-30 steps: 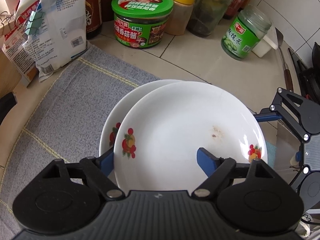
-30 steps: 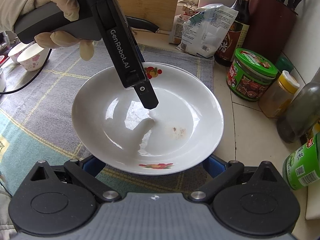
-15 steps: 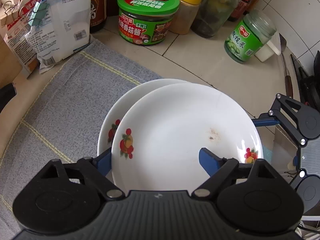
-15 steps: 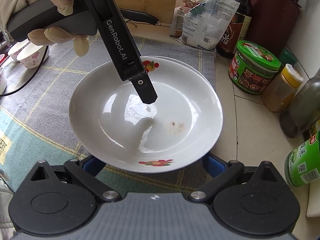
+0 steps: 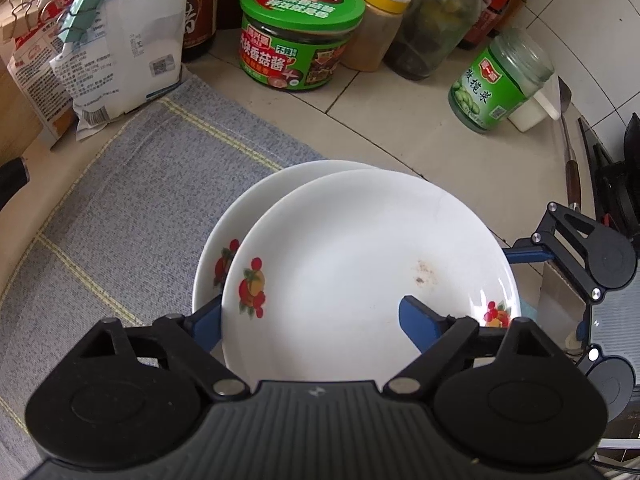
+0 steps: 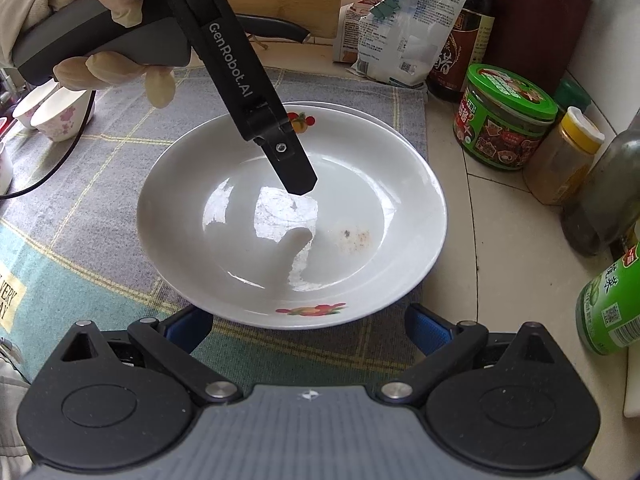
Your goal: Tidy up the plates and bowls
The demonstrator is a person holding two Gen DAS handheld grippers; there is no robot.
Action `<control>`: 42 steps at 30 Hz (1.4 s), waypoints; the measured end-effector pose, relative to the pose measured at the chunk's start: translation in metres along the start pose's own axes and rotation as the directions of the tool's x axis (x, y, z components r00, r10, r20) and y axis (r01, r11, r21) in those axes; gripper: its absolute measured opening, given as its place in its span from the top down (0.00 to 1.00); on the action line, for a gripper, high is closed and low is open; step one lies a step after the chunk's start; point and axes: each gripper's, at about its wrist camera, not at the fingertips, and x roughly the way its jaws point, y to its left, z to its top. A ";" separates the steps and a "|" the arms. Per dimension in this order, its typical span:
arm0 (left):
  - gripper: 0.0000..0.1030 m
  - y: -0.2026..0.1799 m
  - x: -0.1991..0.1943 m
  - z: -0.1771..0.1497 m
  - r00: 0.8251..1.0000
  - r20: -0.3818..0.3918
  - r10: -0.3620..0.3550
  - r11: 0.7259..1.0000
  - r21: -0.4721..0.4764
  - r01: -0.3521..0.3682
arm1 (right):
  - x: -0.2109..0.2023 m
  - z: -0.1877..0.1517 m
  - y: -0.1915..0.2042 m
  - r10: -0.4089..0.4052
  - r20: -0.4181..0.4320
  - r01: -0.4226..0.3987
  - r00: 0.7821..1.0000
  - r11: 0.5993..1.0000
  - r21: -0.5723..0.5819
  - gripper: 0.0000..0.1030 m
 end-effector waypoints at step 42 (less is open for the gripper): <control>0.10 -0.004 -0.026 -0.009 0.992 0.054 0.112 0.993 -0.031 -0.111 | 0.003 0.008 0.011 -0.026 0.032 0.027 0.999 0.998 -0.048 0.00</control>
